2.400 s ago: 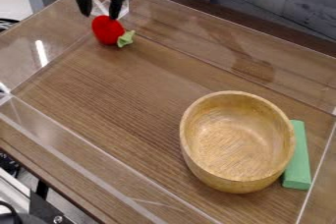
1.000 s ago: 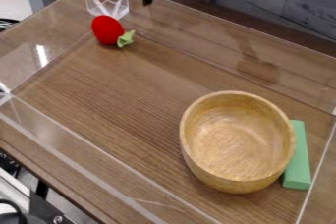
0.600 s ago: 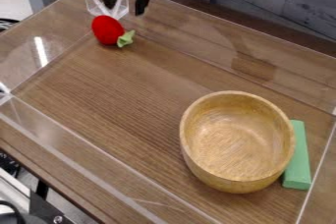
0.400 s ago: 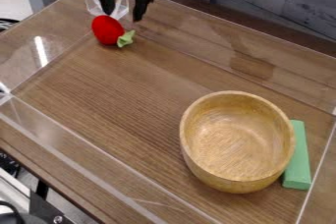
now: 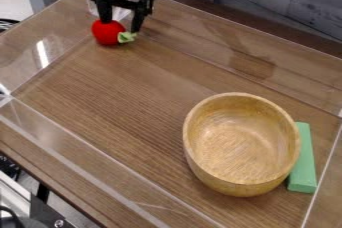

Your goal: Move the red fruit to the right

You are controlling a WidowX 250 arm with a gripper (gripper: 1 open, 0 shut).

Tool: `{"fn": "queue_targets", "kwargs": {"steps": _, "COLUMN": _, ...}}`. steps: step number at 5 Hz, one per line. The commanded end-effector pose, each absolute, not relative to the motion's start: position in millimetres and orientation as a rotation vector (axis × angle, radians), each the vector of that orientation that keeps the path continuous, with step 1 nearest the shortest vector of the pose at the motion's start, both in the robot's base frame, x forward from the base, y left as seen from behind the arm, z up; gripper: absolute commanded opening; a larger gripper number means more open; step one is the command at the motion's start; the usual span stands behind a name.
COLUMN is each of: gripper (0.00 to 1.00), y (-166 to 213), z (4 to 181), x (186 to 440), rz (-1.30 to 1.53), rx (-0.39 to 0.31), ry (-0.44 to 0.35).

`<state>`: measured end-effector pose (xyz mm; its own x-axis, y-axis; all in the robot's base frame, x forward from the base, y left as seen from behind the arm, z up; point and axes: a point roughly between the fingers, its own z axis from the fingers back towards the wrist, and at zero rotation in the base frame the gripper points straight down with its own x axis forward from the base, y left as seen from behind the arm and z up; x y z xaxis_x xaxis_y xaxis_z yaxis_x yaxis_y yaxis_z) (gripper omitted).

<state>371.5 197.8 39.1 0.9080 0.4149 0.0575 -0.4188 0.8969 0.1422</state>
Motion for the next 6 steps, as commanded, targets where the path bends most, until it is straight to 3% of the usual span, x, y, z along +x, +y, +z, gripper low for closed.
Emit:
{"fn": "queue_targets", "kwargs": {"steps": 1, "gripper": 0.00, "y": 210, "z": 53.6, "x": 368, "rz": 0.498, "rx": 0.167, "ry": -0.055}}
{"fn": "queue_targets", "kwargs": {"steps": 3, "gripper": 0.00, "y": 210, "z": 87.3, "x": 360, "rz": 0.553, "rx": 0.115, "ry": -0.067}}
{"fn": "queue_targets", "kwargs": {"steps": 4, "gripper": 0.00, "y": 202, "z": 112.6, "x": 364, "rz": 0.526, "rx": 0.071, "ry": -0.084}}
{"fn": "queue_targets", "kwargs": {"steps": 6, "gripper": 0.00, "y": 170, "z": 147.7, "x": 372, "rz": 0.484, "rx": 0.005, "ry": -0.104}}
